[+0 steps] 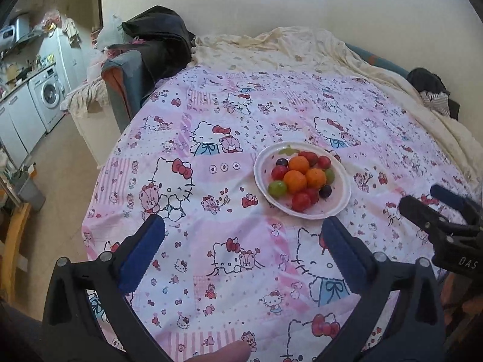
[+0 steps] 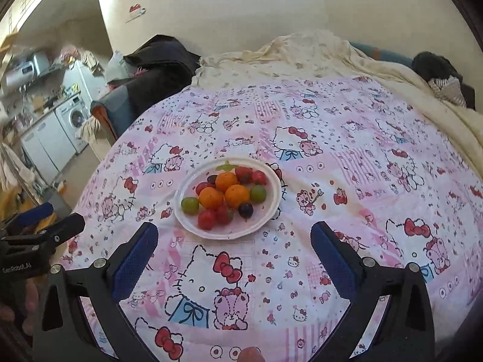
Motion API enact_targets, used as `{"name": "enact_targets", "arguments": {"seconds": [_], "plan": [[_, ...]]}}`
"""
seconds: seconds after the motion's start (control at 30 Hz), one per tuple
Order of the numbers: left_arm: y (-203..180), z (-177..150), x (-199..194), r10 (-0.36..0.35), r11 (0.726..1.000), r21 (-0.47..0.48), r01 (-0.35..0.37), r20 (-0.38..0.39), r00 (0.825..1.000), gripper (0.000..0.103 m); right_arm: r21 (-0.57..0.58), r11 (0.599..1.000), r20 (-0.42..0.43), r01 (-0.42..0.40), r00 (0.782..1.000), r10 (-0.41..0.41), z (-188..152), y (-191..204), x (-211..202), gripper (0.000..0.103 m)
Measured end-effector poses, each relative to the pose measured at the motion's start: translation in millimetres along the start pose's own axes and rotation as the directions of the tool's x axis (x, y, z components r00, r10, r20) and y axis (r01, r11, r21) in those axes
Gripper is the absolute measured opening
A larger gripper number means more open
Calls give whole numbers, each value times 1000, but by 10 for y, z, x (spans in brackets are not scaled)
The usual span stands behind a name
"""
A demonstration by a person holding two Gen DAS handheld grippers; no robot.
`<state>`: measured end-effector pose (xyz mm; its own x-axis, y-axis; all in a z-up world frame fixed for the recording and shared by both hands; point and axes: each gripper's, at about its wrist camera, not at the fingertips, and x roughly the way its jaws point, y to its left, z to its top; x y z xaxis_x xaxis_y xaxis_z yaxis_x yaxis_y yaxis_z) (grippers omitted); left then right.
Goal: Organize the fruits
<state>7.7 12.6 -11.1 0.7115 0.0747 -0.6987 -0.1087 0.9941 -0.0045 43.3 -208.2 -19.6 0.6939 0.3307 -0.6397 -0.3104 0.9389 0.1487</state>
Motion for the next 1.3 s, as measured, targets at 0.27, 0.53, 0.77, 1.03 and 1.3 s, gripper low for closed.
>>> {"name": "enact_targets", "arguments": {"seconds": [0.27,0.53,0.77,1.03,1.3], "plan": [[-74,15,7,-15,1000,8,14,10,1000,103,-12,1000,1,0,1000,0,13,35,80,103],[-30,47,27,-13,1000,-16,13,5,1000,103,1,1000,-3,1,1000,-1,17,5,103,103],[-14,59,36,-21,999,-30,21,2,1000,103,-7,1000,1,5,1000,-5,16,12,93,103],[-16,66,27,-19,999,-33,20,5,1000,103,-10,1000,3,6,1000,-6,9,15,84,103],[-7,80,8,-16,999,-36,17,8,1000,103,-15,1000,8,9,1000,-9,8,13,70,103]]}}
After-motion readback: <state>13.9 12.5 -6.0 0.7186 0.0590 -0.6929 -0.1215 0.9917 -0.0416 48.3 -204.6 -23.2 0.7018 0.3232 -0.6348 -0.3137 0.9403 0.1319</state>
